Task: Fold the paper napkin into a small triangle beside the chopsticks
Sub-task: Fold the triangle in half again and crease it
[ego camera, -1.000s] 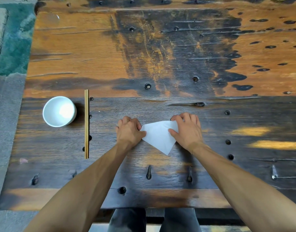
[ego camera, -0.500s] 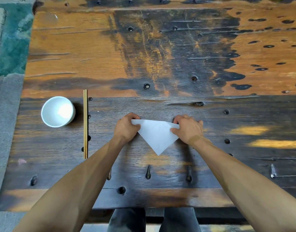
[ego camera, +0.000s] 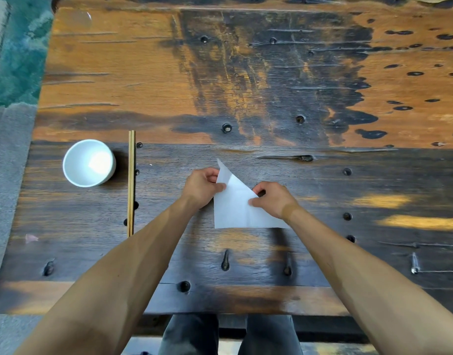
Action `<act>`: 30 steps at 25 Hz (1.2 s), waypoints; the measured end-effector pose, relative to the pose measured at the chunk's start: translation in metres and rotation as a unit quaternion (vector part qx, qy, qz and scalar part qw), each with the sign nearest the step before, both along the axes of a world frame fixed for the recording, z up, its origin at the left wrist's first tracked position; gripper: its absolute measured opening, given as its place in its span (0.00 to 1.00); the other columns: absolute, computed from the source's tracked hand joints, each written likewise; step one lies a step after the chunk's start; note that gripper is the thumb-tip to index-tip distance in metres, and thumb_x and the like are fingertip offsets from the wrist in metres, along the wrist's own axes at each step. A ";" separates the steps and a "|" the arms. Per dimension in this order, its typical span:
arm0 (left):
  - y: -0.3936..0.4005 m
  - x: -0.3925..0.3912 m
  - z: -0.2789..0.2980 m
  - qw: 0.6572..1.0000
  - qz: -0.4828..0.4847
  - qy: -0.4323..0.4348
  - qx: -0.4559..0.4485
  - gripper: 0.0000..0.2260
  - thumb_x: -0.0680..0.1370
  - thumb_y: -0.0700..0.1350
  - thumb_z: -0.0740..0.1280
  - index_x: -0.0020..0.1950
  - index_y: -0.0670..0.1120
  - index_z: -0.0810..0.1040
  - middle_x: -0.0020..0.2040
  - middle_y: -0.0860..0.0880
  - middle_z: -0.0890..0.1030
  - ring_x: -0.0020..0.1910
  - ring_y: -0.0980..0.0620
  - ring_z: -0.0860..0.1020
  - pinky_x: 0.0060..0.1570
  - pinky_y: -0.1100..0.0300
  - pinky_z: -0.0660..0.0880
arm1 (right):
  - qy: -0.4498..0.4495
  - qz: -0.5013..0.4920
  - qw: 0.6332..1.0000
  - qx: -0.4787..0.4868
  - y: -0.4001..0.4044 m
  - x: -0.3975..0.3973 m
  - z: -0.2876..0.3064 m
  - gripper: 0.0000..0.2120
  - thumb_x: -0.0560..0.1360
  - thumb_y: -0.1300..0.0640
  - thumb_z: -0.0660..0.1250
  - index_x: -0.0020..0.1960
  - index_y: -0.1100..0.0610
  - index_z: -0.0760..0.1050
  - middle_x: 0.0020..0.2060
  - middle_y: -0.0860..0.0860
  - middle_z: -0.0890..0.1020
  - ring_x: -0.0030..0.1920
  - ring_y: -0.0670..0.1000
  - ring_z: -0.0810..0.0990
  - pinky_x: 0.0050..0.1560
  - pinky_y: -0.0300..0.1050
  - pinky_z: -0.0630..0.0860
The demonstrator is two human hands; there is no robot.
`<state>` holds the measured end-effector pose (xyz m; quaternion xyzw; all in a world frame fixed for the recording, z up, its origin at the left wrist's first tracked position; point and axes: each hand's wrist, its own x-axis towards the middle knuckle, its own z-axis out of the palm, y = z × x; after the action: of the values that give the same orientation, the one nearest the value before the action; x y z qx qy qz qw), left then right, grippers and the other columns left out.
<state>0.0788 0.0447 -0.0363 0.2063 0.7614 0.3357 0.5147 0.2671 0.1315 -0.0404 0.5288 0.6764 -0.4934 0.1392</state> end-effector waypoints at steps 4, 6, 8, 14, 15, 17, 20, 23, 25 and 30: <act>0.003 0.002 -0.001 0.994 -0.056 0.093 -0.010 0.10 0.73 0.37 0.71 0.39 0.54 0.80 0.37 0.54 0.83 0.39 0.51 0.82 0.45 0.57 0.77 | -0.024 -0.004 0.998 0.056 -0.009 -0.003 0.001 0.06 0.73 0.49 0.70 0.44 0.50 0.76 0.38 0.47 0.81 0.40 0.50 0.77 0.33 0.41 0.68; 0.005 0.001 0.000 0.992 -0.078 0.094 0.009 0.10 0.73 0.38 0.71 0.37 0.51 0.78 0.34 0.53 0.80 0.36 0.51 0.78 0.42 0.55 0.76 | -0.048 0.035 0.992 0.115 -0.011 -0.002 0.002 0.07 0.72 0.45 0.68 0.44 0.47 0.75 0.37 0.44 0.81 0.37 0.47 0.76 0.31 0.40 0.65; 0.009 -0.002 0.004 0.991 -0.107 0.071 0.042 0.10 0.74 0.36 0.70 0.37 0.50 0.78 0.36 0.51 0.79 0.36 0.52 0.76 0.43 0.53 0.75 | -0.011 0.022 0.996 0.090 -0.007 -0.003 0.002 0.06 0.72 0.45 0.69 0.45 0.45 0.74 0.37 0.42 0.80 0.38 0.44 0.77 0.33 0.42 0.69; 0.011 -0.003 0.010 0.996 -0.064 -0.049 0.038 0.13 0.74 0.35 0.71 0.58 0.42 0.79 0.52 0.45 0.84 0.49 0.49 0.83 0.50 0.54 0.79 | 0.094 -0.106 0.986 -0.083 0.001 -0.003 0.001 0.04 0.72 0.60 0.72 0.43 0.52 0.81 0.42 0.52 0.85 0.42 0.54 0.83 0.47 0.50 0.79; 0.007 -0.002 0.010 0.996 -0.063 -0.062 0.023 0.16 0.74 0.35 0.72 0.60 0.42 0.78 0.52 0.45 0.84 0.48 0.49 0.83 0.50 0.55 0.79 | 0.112 -0.151 0.975 -0.115 -0.001 -0.003 0.001 0.04 0.73 0.61 0.72 0.43 0.54 0.81 0.44 0.55 0.86 0.43 0.55 0.83 0.49 0.52 0.80; 0.000 -0.002 0.009 0.994 -0.068 -0.086 0.001 0.17 0.73 0.37 0.74 0.60 0.42 0.77 0.50 0.46 0.84 0.47 0.51 0.83 0.46 0.59 0.79 | 0.139 -0.213 0.953 -0.167 -0.002 0.000 0.002 0.04 0.73 0.62 0.72 0.47 0.56 0.81 0.47 0.56 0.86 0.45 0.55 0.84 0.49 0.53 0.81; -0.006 -0.006 0.008 0.990 -0.091 -0.107 -0.023 0.16 0.72 0.42 0.76 0.58 0.47 0.77 0.51 0.49 0.85 0.48 0.51 0.83 0.46 0.57 0.80 | 0.172 -0.267 0.919 -0.232 -0.003 0.002 0.003 0.09 0.74 0.61 0.72 0.53 0.58 0.80 0.48 0.55 0.86 0.45 0.53 0.85 0.39 0.45 0.81; -0.010 -0.009 0.008 0.989 -0.105 -0.088 -0.053 0.11 0.72 0.43 0.75 0.53 0.48 0.78 0.45 0.51 0.84 0.39 0.56 0.81 0.34 0.60 0.78 | 0.175 -0.298 0.903 -0.256 -0.005 0.002 0.005 0.09 0.74 0.62 0.72 0.54 0.58 0.79 0.47 0.55 0.87 0.44 0.53 0.86 0.36 0.44 0.80; -0.012 -0.010 0.007 0.989 -0.116 -0.069 -0.063 0.07 0.73 0.40 0.74 0.48 0.48 0.79 0.40 0.52 0.83 0.33 0.56 0.79 0.27 0.64 0.74 | 0.159 -0.283 0.912 -0.251 -0.006 0.004 0.006 0.07 0.75 0.61 0.71 0.52 0.57 0.79 0.45 0.54 0.87 0.42 0.53 0.86 0.36 0.44 0.81; -0.015 -0.013 0.002 0.992 -0.123 -0.004 -0.008 0.11 0.73 0.33 0.70 0.39 0.50 0.81 0.34 0.53 0.81 0.31 0.55 0.76 0.32 0.61 0.74 | 0.136 -0.250 0.940 -0.187 -0.005 0.005 0.004 0.04 0.75 0.62 0.70 0.48 0.55 0.80 0.40 0.54 0.86 0.34 0.50 0.84 0.34 0.44 0.81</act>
<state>0.0662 0.0302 -0.0344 0.2931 0.7305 0.2649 0.5570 0.2720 0.1270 -0.0366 0.5730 0.4308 -0.6971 0.0144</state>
